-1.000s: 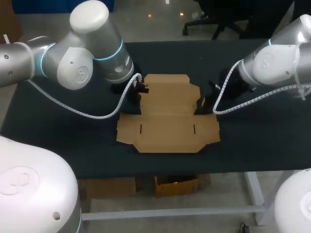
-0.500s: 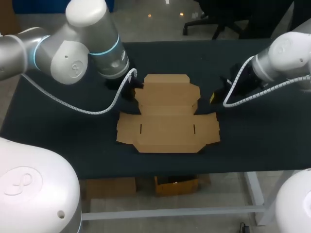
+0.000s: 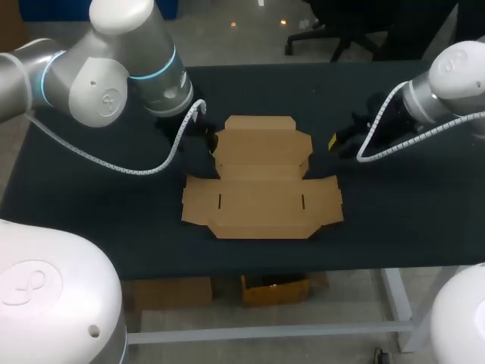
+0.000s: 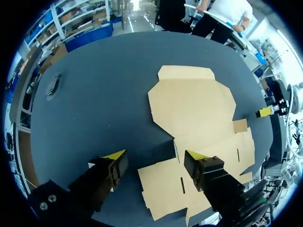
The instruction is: Assemble the packaging by folding the flat box into shape, placing the metal phone stand inside, and closing the box properly
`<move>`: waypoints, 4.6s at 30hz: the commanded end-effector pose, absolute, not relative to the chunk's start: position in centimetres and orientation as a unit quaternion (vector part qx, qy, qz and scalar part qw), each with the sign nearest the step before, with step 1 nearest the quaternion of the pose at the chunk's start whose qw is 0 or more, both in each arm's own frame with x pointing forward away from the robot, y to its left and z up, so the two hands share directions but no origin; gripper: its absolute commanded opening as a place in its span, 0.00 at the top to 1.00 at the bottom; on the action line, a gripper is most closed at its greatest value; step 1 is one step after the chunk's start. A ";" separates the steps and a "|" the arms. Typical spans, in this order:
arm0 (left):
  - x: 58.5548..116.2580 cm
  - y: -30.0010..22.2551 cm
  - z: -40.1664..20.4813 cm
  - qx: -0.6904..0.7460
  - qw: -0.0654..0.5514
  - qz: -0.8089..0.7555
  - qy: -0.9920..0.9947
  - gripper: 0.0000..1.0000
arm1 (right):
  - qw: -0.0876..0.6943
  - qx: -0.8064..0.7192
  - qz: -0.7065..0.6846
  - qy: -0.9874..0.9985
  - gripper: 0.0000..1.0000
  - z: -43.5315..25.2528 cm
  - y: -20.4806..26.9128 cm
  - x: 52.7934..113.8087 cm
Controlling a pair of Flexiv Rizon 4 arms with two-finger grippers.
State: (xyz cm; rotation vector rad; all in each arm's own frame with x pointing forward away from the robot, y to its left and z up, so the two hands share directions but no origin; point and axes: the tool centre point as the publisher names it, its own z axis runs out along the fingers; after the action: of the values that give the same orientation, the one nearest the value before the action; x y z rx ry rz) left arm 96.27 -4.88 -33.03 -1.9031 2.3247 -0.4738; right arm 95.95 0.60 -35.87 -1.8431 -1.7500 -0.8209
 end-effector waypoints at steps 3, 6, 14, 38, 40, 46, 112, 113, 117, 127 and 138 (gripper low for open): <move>96.6 -4.2 -32.5 -0.624 0.041 -0.158 0.764 0.00 | 0.247 -0.663 -0.301 -0.639 0.21 -35.8 0.3 96.7; 96.8 -3.8 -32.2 -0.624 0.037 -0.158 0.765 0.00 | 0.246 -0.662 -0.301 -0.641 0.00 -35.6 0.3 96.7; 97.0 -3.0 -31.4 -0.616 0.016 -0.168 0.769 0.00 | 0.241 -0.658 -0.305 -0.645 0.00 -34.6 -0.1 96.5; 98.0 -1.2 -28.8 -0.570 -0.031 -0.191 0.798 0.00 | 0.238 -0.604 -0.355 -0.673 0.00 -34.2 -0.4 97.8; 98.0 -1.2 -28.8 -0.570 -0.031 -0.191 0.798 0.00 | 0.238 -0.604 -0.355 -0.673 0.00 -34.2 -0.4 97.8; 98.2 -1.4 -28.9 -0.561 -0.039 -0.198 0.803 0.00 | 0.238 -0.607 -0.348 -0.673 0.00 -34.5 -0.2 98.2; 102.0 -1.4 -27.9 -0.530 -0.051 -0.267 0.804 0.00 | 0.295 -0.634 -0.385 -0.603 0.56 -40.7 5.5 103.7; 102.0 -1.4 -28.0 -0.530 -0.051 -0.267 0.804 0.00 | 0.296 -0.633 -0.385 -0.602 0.56 -40.8 5.6 103.7; 102.0 -1.3 -28.1 -0.530 -0.052 -0.268 0.803 0.00 | 0.301 -0.632 -0.388 -0.599 0.58 -41.0 5.8 103.8; 102.0 -0.9 -28.2 -0.531 -0.054 -0.271 0.801 0.00 | 0.311 -0.627 -0.390 -0.599 0.60 -41.2 7.0 104.1; 102.1 -0.5 -28.3 -0.527 -0.063 -0.281 0.800 0.00 | 0.311 -0.615 -0.405 -0.601 0.66 -41.1 7.8 104.2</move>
State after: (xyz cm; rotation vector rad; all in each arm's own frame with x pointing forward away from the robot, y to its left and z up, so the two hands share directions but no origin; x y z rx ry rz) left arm 102.04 -0.82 -28.17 -1.7272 2.6152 -0.9106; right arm 104.03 7.85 -40.79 -1.6403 -1.5912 -1.0567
